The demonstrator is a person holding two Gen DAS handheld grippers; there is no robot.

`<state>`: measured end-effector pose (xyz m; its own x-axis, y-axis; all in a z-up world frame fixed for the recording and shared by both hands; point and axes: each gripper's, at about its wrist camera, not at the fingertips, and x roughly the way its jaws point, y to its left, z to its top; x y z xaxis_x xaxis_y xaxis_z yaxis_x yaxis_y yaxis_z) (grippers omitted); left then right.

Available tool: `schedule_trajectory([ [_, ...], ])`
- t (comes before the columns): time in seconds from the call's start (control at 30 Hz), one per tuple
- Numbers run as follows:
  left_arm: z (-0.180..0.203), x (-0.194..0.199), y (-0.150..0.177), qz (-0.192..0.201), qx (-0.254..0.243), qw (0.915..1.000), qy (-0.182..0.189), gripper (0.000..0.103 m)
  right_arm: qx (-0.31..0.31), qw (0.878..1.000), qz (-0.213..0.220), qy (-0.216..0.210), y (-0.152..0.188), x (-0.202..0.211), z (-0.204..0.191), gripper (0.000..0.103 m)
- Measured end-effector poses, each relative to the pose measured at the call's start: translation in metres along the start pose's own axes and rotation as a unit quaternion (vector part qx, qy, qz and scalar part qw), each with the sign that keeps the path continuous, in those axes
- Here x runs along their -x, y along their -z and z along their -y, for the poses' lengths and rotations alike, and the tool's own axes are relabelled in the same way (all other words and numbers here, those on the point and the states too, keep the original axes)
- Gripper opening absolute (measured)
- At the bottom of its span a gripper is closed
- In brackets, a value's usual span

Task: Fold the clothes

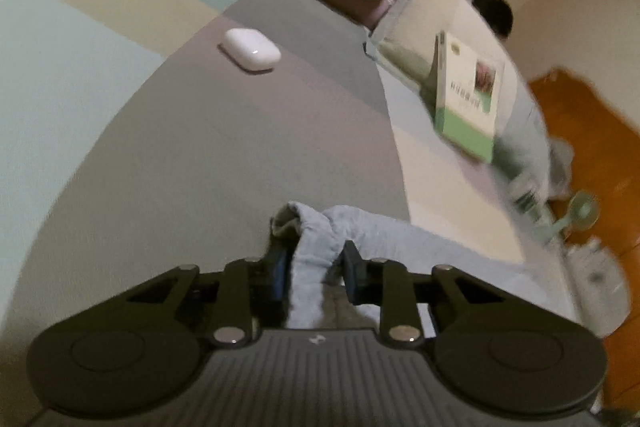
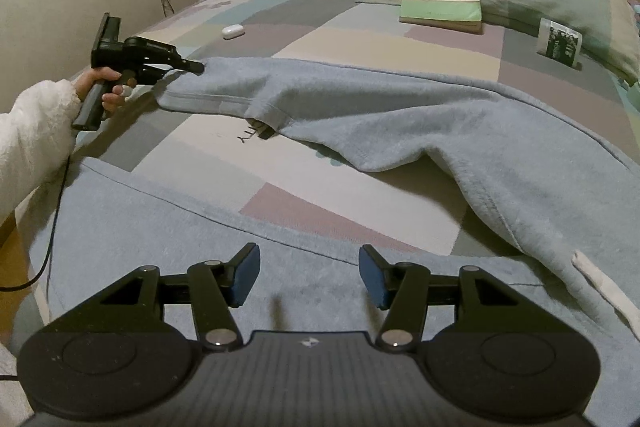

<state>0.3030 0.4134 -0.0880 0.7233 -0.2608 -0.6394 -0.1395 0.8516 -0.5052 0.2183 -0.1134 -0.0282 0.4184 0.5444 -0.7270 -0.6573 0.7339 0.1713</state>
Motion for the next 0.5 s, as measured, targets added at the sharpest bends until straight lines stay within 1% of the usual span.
schedule_trajectory([
  [0.1,0.013,0.001,-0.008,0.005,-0.030,0.9993,-0.024,0.020,0.002,1.000,0.003,0.002,-0.001,0.001,0.001,0.060],
  [0.13,0.018,0.002,-0.011,0.011,-0.039,0.9988,-0.029,0.016,0.002,1.000,0.004,0.003,-0.001,0.002,0.001,0.060],
  [0.17,0.022,0.003,-0.015,0.019,-0.047,0.9982,-0.031,0.014,0.002,1.000,0.005,0.004,-0.001,0.002,0.002,0.060],
  [0.23,0.031,0.006,-0.025,0.033,-0.062,0.9970,-0.032,0.013,-0.001,1.000,0.007,0.006,-0.001,0.003,0.005,0.060],
  [0.33,0.044,0.006,-0.039,0.046,-0.090,0.9939,-0.044,0.013,-0.003,1.000,0.008,0.008,-0.001,0.002,0.008,0.060],
  [0.5,0.062,0.001,-0.056,0.053,-0.122,0.9892,-0.061,0.013,-0.008,1.000,0.009,0.010,0.001,0.002,0.013,0.060],
])
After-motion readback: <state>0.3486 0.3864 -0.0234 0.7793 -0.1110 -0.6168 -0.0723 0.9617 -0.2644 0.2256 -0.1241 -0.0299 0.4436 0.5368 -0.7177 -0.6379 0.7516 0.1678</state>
